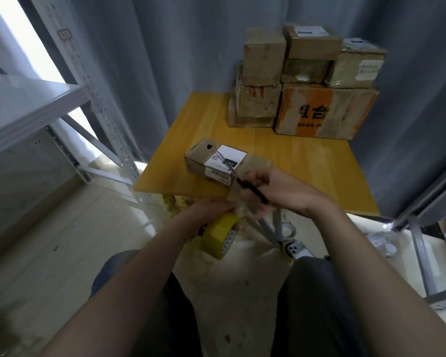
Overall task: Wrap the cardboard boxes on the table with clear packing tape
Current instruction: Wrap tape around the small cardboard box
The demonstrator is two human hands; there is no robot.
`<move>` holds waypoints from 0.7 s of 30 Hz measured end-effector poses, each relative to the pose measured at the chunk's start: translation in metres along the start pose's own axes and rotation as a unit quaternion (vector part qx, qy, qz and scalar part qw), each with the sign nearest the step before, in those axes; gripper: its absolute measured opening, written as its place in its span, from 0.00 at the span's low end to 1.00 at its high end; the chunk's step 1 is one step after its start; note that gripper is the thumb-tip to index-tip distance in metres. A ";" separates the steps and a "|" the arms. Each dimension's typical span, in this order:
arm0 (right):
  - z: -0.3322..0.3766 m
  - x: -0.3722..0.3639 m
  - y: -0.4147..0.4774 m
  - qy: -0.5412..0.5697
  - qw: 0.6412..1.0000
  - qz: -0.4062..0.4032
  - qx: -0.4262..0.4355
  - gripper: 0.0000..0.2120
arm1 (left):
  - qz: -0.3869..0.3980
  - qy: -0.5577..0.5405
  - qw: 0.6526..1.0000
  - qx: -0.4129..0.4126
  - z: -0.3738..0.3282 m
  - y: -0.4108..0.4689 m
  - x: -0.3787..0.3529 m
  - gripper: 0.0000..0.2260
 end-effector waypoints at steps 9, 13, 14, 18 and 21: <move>-0.079 0.037 -0.052 -0.056 0.975 0.102 -0.191 0.38 | -0.006 0.019 1.000 0.009 -0.008 -0.014 -0.003 0.09; -0.079 0.042 -0.043 -0.080 0.975 0.069 -0.195 0.31 | -0.012 0.020 1.000 0.008 -0.009 -0.018 -0.003 0.08; -0.076 0.041 -0.039 -0.089 0.974 0.068 -0.199 0.33 | -0.011 0.022 1.000 0.008 -0.009 -0.018 -0.004 0.08; -0.064 0.026 -0.019 -0.102 0.975 0.070 -0.183 0.36 | -0.020 0.033 0.999 0.011 -0.012 -0.023 -0.005 0.06; -0.059 0.019 -0.009 -0.107 0.982 0.056 -0.147 0.26 | -0.015 0.016 1.000 0.011 -0.015 -0.026 -0.006 0.03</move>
Point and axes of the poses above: each hand's wrist, its own y-axis towards the middle knuckle, its own x-axis out of the back of the hand, z = x × y, the point moved 6 cm from there along y, towards the middle knuckle, and after that the axes turned 6 degrees about x, right-handed, at the moved point
